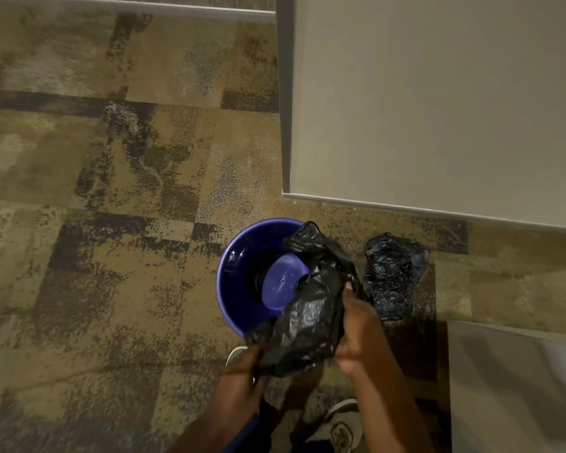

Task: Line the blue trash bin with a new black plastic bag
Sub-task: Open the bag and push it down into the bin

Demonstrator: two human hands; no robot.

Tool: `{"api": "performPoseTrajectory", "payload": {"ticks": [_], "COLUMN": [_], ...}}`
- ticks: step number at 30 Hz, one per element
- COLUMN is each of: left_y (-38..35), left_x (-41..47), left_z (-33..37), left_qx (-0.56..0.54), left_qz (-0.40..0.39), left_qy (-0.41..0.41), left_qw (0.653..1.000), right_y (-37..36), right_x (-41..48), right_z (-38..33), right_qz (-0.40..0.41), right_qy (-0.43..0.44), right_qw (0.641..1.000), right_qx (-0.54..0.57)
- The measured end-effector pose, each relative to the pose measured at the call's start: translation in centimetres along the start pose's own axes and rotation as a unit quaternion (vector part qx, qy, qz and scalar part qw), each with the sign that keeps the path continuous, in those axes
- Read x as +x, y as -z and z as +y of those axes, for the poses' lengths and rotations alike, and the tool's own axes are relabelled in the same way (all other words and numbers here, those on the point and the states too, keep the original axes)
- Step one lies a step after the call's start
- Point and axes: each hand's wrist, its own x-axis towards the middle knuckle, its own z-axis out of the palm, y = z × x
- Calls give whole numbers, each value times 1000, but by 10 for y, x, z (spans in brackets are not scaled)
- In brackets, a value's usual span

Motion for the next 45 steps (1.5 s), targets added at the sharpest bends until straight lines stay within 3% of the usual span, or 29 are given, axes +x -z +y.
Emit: {"api": "performPoseTrajectory", "payload": {"ticks": [3,6,8,10,11,13,15,17,19,21,23,25,27,30,32,33,38,42,45], "left_y": [9,29,38,47,51,55,55,52,48,44,40,39,46,58,54,47,18,19,30], "left_x": [6,9,15,27,34,49,64,81,92,100,107,111,114,101,82,74,70,79,79], "left_z": [-1,8,17,32,41,51,60,65,62,56,49,44,39,38,44,43,37,30,22], "left_qx": [67,79,-95,-324,-402,-454,-459,-455,-426,-405,-388,-371,-332,-253,-273,-277,-268,-304,-302], "left_qz": [60,70,117,109,81,53,40,26,16,8,8,23,62,82,57,42,12,47,59], "left_qy": [32,194,277,358,393,427,439,458,484,488,478,454,405,255,200,188,192,249,280], "left_qw": [995,975,949,869,823,780,771,764,765,773,788,810,850,930,939,942,944,918,909], "right_y": [-6,-15,-17,-14,-11,-4,0,3,8,8,6,-2,-7,-10,-13,-13,-17,-10,-5], "right_x": [21,42,51,51,45,25,-10,-37,-49,-46,-35,-26,-19,-12,-11,-10,-2,5,7], "right_z": [-16,-29,-31,-24,-14,22,69,113,137,136,128,113,98,79,70,66,59,55,53], "right_qz": [52,80,21,-30,-18,44,11,-35,-48,-16,36,76,116,135,101,92,33,99,150], "right_qy": [25,60,74,119,168,253,277,328,406,476,525,504,427,323,236,212,198,204,203], "right_qw": [998,994,997,992,986,964,950,900,814,752,714,731,788,869,942,956,955,925,918], "right_qx": [0,-35,-22,18,10,-62,-140,-285,-412,-456,-462,-455,-428,-350,-217,-183,-218,-304,-306]}}
